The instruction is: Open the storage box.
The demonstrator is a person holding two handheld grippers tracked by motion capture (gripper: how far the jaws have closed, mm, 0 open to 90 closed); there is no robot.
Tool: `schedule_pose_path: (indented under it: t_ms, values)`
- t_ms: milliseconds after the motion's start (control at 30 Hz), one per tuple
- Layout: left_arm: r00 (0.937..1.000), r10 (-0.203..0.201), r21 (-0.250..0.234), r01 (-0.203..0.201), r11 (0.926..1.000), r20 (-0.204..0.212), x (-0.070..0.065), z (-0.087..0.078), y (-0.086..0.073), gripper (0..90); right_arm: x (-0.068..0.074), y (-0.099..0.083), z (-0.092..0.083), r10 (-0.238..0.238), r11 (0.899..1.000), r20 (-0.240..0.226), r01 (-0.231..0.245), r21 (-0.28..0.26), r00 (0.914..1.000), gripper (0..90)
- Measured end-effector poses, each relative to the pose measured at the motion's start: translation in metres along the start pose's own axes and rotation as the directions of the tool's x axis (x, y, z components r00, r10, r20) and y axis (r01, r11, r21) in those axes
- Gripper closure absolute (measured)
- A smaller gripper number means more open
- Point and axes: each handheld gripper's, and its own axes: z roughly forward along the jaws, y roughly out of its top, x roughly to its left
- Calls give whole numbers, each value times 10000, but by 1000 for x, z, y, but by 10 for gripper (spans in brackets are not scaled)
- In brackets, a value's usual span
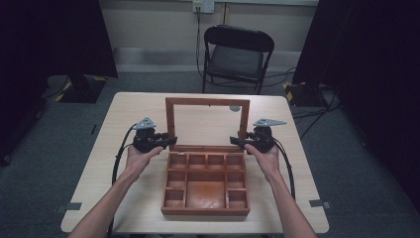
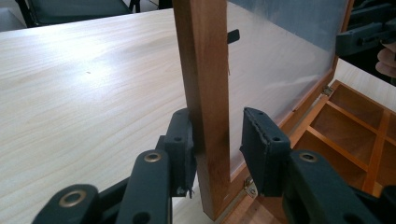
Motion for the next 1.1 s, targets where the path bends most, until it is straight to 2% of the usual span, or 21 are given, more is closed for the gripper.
schedule_pose_path:
  t_ms: [200, 333, 433, 500, 533, 667, 767, 867, 1000, 1033, 1100]
  values:
    - [9999, -53, -17, 53, 10000, 99, 1, 2, 0, 626, -3, 0, 2, 76, 10000, 6, -76, -18, 10000, 497]
    - [9999, -115, 60, 115, 9999, -43, 2, 4, -1, 624, -5, 0, 4, 72, 10000, 96, -72, -12, 9999, 500]
    - [9999, -42, 279, 45, 9996, -91, 4, 6, -2, 637, -5, -1, 7, -26, 10000, 209, 25, 44, 9998, 463]
    - [9999, -166, 343, 167, 9993, -27, 6, 6, -2, 637, -5, -2, 9, 12, 10000, 290, -14, 91, 9996, 459]
    - [9996, -230, 308, 226, 9993, 131, 7, 7, -3, 635, -5, -2, 11, 87, 9999, 253, -89, 88, 9996, 452]
    - [9998, -201, 472, 199, 9987, 30, 7, 11, -5, 588, -8, -4, 16, 227, 9996, 247, -231, 156, 9994, 409]
    - [9991, -381, 504, 371, 9980, 194, 9, 13, -8, 563, -9, -7, 20, 406, 9987, 209, -412, 284, 9990, 372]
    - [9987, -475, 545, 465, 9974, 164, 9, 14, -8, 555, -10, -8, 22, 481, 9983, 248, -488, 319, 9985, 359]
    - [9990, -441, 770, 437, 9961, 38, 9, 18, -10, 505, -9, -9, 25, 388, 9971, 430, -415, 641, 9983, 296]
    - [9989, -473, 882, 473, 9950, -24, 11, 19, -12, 484, -9, -11, 28, 515, 9948, 461, -553, 855, 9976, 261]
    - [9983, -588, 912, 582, 9941, 36, 12, 20, -14, 480, -10, -12, 29, 572, 9943, 446, -609, 880, 9974, 257]
